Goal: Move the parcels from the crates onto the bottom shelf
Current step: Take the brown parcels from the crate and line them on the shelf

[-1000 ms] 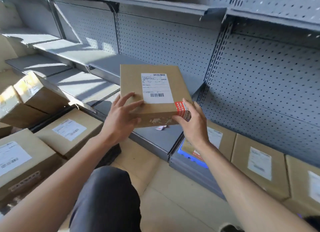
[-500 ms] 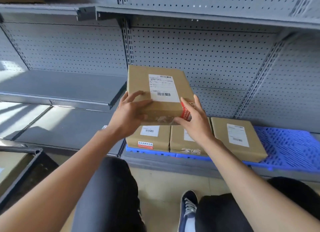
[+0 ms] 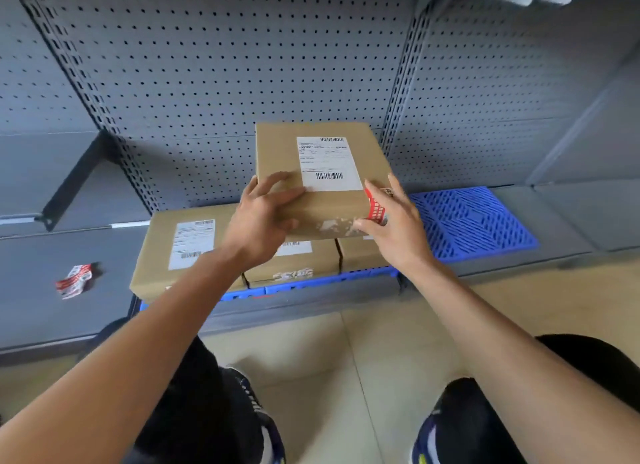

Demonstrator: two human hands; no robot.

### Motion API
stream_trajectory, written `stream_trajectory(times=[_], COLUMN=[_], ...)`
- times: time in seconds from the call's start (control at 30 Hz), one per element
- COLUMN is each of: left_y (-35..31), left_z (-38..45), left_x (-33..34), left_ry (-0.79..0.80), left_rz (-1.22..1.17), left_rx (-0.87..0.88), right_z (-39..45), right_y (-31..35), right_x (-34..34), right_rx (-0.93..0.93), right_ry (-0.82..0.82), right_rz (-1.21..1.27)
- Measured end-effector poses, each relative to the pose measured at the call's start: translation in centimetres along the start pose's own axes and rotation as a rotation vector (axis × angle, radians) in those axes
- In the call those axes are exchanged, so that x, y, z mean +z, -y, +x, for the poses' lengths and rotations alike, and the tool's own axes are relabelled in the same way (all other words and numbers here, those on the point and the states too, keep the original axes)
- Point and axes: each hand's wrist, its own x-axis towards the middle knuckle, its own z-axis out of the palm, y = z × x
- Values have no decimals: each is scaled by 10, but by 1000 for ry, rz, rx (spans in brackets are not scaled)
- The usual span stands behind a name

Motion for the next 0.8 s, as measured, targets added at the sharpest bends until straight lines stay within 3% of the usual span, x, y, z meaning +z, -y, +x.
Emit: stream_trajectory(times=[0.43,0.8], left_y=[-72,-127], left_z=[78,132], left_x=[165,275], left_ry=[145,247], left_rz=[-92,-92], left_rx=[93,124], right_z=[27,47], right_y=[-175,-315], right_x=[-58,-96], right_rx=[125,107], right_ry=[-63,-120], right_rz=[-34,-14])
